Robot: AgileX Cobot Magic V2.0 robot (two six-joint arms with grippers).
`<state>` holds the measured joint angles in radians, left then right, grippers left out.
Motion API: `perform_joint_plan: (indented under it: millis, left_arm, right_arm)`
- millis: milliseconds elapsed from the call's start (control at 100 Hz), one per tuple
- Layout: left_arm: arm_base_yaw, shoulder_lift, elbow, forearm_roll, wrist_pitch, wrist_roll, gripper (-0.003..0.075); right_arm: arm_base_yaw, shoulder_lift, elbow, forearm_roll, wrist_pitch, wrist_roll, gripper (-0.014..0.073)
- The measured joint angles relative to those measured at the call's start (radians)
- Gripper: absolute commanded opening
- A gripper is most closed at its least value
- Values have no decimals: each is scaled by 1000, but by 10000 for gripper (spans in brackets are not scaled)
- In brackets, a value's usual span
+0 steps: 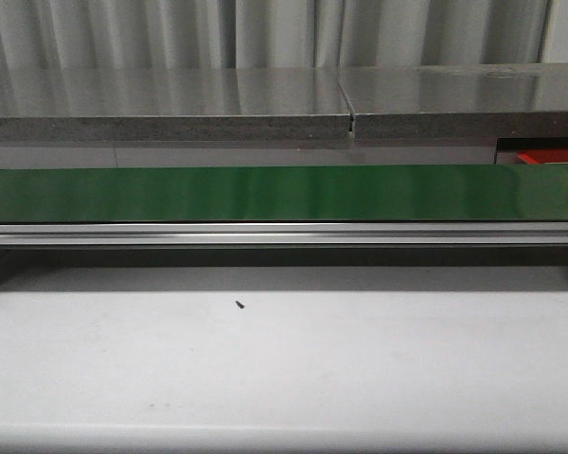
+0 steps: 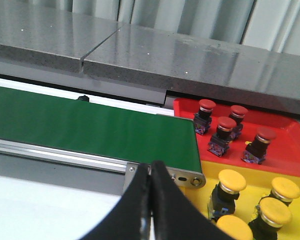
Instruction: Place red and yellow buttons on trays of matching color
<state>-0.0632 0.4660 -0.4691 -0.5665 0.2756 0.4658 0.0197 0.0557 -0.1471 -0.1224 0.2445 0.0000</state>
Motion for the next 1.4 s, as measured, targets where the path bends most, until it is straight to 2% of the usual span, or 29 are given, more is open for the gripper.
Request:
perform_joint_plan:
  millis: [350, 1400]
  left_arm:
    - [0, 0, 0, 0, 0, 0, -19]
    - [0, 0, 0, 0, 0, 0, -19]
  right_arm:
    - [0, -65, 172, 6, -135, 0, -118]
    - [0, -65, 174, 6, -166, 0, -118]
